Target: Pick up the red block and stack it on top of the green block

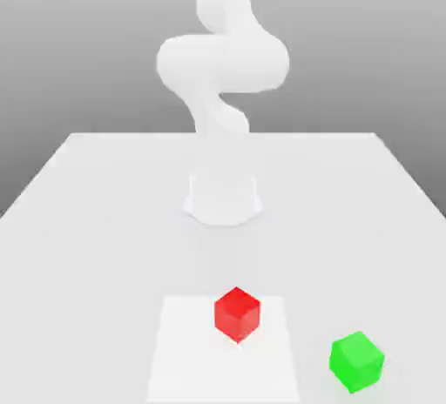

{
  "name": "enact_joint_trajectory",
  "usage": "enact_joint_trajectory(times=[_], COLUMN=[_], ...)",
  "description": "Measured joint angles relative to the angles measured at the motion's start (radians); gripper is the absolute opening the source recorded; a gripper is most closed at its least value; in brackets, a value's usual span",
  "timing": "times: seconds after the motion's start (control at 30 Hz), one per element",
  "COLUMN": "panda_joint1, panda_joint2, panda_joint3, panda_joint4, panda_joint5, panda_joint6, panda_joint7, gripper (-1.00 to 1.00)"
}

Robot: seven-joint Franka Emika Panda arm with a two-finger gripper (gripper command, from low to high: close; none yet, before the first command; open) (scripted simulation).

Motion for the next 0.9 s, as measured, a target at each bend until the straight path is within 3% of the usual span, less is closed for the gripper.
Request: enact_joint_trajectory(times=[0.27,0.53,0.67,0.8,0.9], panda_joint1=[0.144,0.238,0.253,0.244,0.244], panda_joint2=[0.25,0.492,0.599,0.686,0.727], panda_joint3=[-0.133,-0.181,-0.18,-0.179,-0.178], panda_joint4=[-0.154,-0.306,-0.383,-0.458,-0.462], panda_joint5=[0.088,0.128,0.096,-0.012,-0.026], panda_joint6=[0.145,0.288,0.363,0.438,0.473], panda_joint7=[-0.29,-0.54,-0.627,-0.656,-0.67], gripper=[0.0,0.0,0.0,0.0,0.0])
